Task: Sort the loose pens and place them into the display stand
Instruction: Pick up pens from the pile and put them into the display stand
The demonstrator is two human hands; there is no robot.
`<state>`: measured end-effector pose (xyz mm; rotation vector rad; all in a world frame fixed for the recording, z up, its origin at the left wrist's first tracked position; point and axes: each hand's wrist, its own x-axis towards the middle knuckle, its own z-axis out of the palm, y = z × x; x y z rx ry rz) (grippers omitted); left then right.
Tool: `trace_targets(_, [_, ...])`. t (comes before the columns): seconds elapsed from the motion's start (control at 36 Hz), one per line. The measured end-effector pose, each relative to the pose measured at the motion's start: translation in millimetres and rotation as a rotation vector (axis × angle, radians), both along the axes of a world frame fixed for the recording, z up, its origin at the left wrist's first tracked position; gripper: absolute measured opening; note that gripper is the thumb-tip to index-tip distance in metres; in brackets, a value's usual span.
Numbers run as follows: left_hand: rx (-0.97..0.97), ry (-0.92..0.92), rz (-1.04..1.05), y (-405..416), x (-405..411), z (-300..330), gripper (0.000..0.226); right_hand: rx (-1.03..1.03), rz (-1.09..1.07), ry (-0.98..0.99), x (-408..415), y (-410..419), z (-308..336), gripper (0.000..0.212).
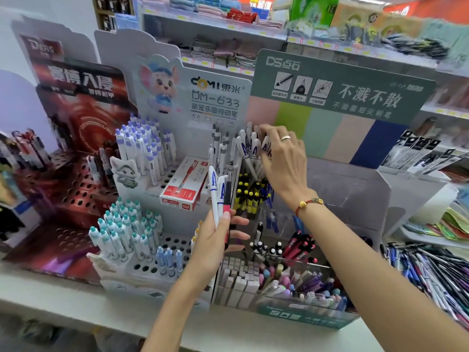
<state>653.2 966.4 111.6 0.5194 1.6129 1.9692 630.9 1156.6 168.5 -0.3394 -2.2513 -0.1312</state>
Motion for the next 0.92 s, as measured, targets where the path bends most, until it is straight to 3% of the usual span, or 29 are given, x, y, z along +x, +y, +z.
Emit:
trace_targets(0.14, [0.003,-0.024,-0.042,-2.1,3.0,-0.2,0.021,-0.007,0.082,0.138,18.5,-4.7,-5.3,0.034])
trace_targets(0.19, [0.02,-0.043,-0.059,-2.3,4.6,0.7,0.021,-0.134,0.205,0.166,31.5,-20.1,-9.3,0.026])
trace_targets(0.28, [0.08,-0.129,-0.131,-4.4,8.2,4.2,0.022,-0.644,0.372,0.049,53.1,-43.1,-13.7,0.018])
trace_targets(0.39, [0.169,-0.253,-0.283,-9.5,14.0,10.0,0.026,-1.535,0.435,-0.151,63.6,-56.0,-11.0,0.029])
trace_targets(0.47, [0.181,-0.303,-0.367,-11.8,15.3,14.4,0.027,-1.882,0.663,-0.253,68.2,-53.6,-9.4,0.04])
trace_targets(0.56, [0.202,-0.356,-0.445,-11.0,15.8,19.0,0.026,-1.992,0.931,-0.34,76.2,-48.0,-5.2,0.048])
trace_targets(0.61, [0.268,-0.41,-0.473,-10.0,16.7,21.8,0.025,-2.021,0.986,-0.356,77.2,-43.6,-2.5,0.049])
trace_targets(0.75, [0.39,-0.548,-0.454,-7.9,17.6,29.4,0.022,-1.958,0.906,-0.248,68.9,-42.8,0.8,0.032])
trace_targets(0.92, [0.142,-0.355,-0.363,-5.8,14.3,34.1,0.031,-1.746,0.769,-0.177,62.8,-45.9,4.2,0.017])
